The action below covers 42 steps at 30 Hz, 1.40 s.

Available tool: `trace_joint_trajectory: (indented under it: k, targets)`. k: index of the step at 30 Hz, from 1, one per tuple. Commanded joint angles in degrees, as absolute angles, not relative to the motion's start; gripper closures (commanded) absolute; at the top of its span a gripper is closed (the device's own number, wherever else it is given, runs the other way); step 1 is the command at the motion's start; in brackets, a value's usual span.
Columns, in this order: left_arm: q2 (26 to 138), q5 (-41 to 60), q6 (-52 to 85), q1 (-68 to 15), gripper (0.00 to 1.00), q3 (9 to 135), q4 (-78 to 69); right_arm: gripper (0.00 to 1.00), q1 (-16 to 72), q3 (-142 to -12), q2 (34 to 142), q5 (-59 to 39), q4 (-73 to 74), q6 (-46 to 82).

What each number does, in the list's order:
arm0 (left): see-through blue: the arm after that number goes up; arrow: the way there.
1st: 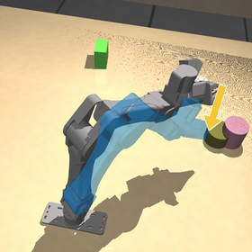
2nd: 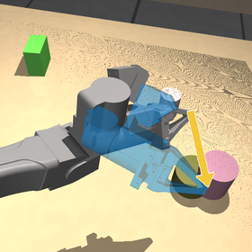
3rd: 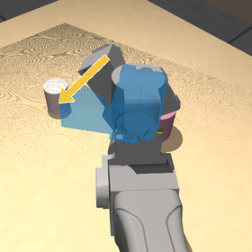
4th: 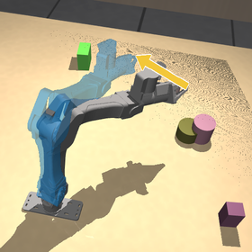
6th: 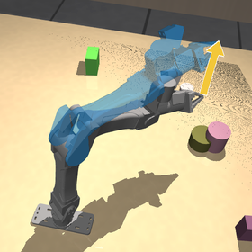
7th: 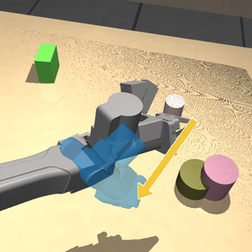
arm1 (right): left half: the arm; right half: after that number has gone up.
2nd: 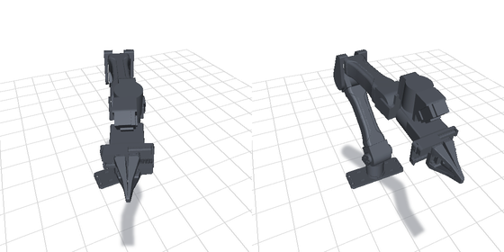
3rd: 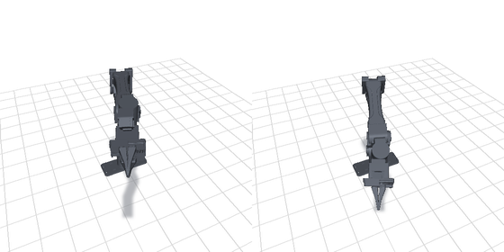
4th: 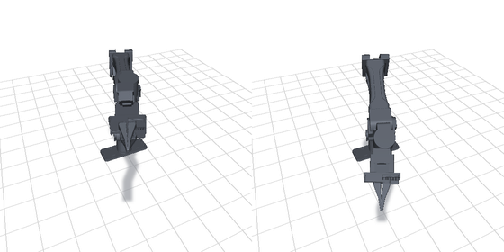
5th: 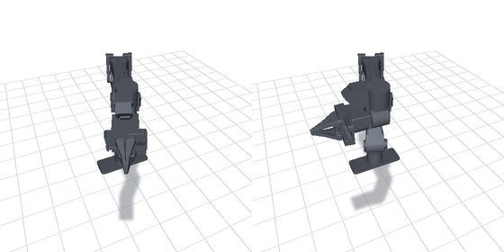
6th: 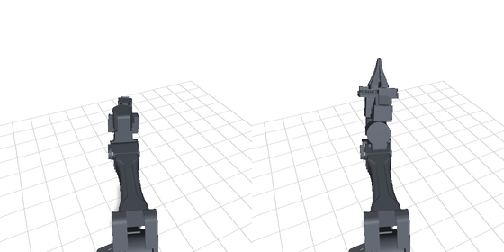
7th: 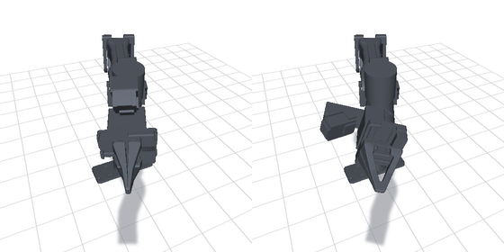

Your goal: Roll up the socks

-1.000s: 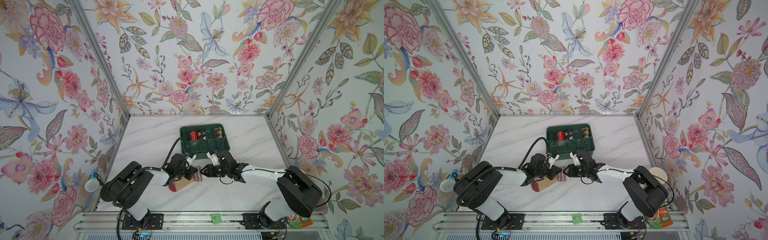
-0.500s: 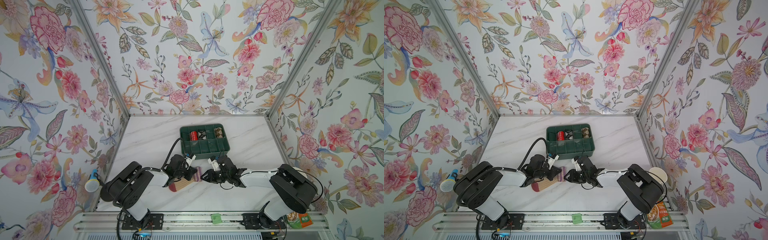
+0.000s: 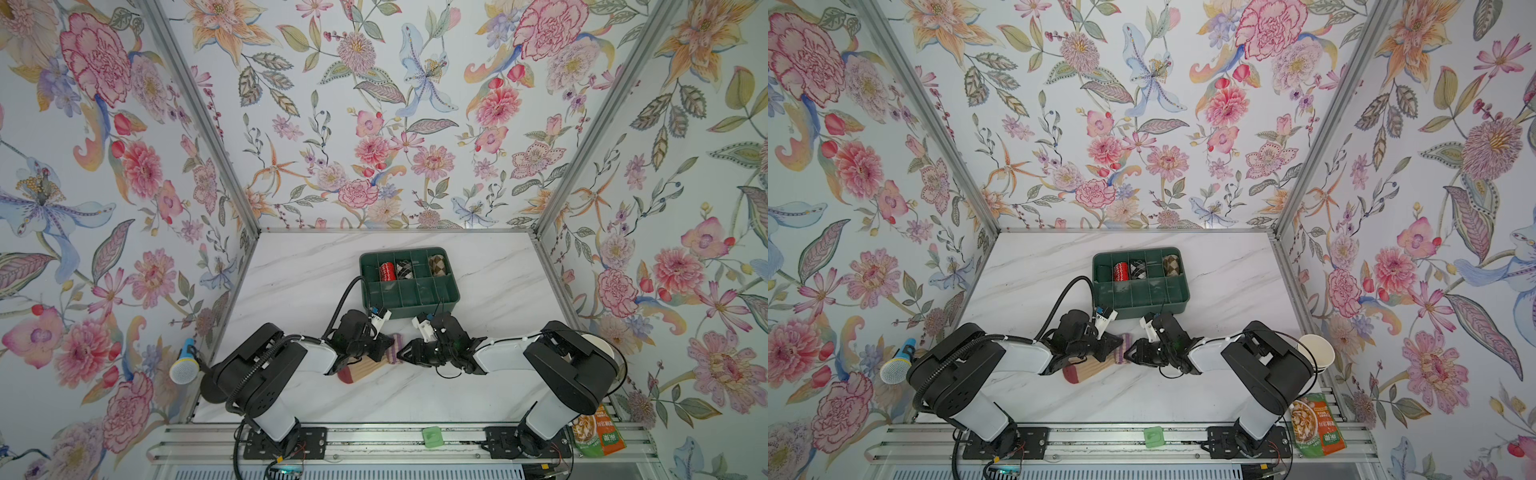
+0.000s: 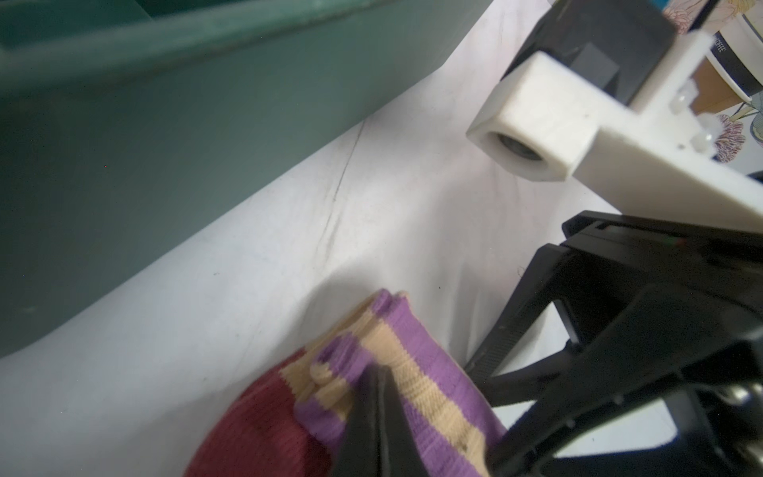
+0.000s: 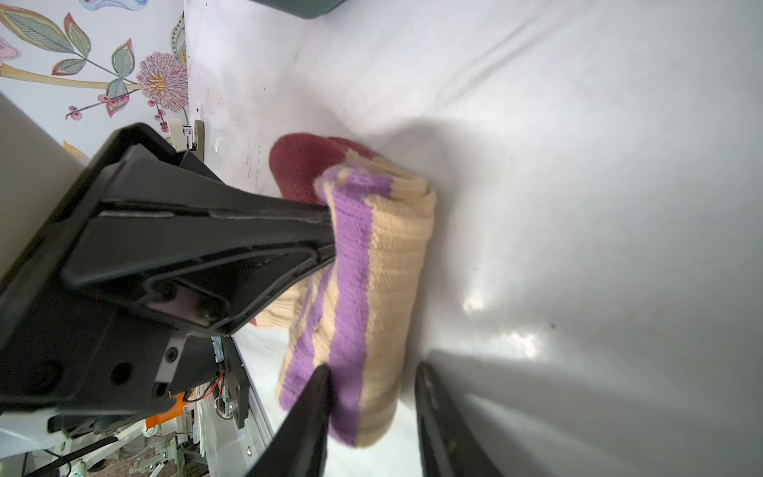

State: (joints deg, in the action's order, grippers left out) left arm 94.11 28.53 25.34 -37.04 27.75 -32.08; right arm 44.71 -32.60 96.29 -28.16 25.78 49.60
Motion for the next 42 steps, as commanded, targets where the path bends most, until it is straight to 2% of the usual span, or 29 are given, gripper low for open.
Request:
trace_joint_trajectory:
  k: [1, 8, 16, 19, 22, 29, 32, 37, 42]
  targets:
    - [95.0, 29.25, 26.17, -37.53, 1.0, 25.66, -25.93, 0.63, 45.35, -33.8, 99.3, -27.84, 26.39, 50.14]
    - [95.17, 29.62, 26.21, -37.53, 1.0, 25.58, -26.02, 0.59, 45.52, -34.71, 102.0, -27.69, 27.56, 50.42]
    - [95.01, 29.76, 26.48, -37.57, 1.0, 25.57, -26.1, 0.61, 45.35, -35.24, 104.12, -27.56, 28.83, 50.69]
    - [94.57, 29.79, 26.56, -37.54, 1.0, 25.57, -25.93, 0.66, 45.36, -35.43, 104.75, -27.33, 29.0, 50.57]
    - [93.83, 29.8, 26.72, -37.79, 1.0, 25.58, -25.54, 0.76, 45.35, -35.51, 104.85, -26.89, 28.93, 50.31]
    - [90.01, 28.78, 26.47, -37.84, 1.0, 26.4, -22.08, 0.92, 45.64, -36.38, 102.51, -24.47, 22.9, 46.93]
    - [85.3, 27.33, 26.39, -37.75, 1.0, 27.11, -19.19, 0.92, 45.98, -37.78, 100.85, -22.68, 17.07, 44.19]
    - [77.28, 21.44, 26.43, -37.71, 0.88, 26.43, -14.07, 0.92, 46.11, -40.27, 97.91, -19.98, 7.26, 39.65]
    - [72.02, 19.07, 28.05, -37.76, 0.89, 22.81, -12.15, 0.92, 45.9, -41.72, 96.52, -18.91, 2.8, 37.15]
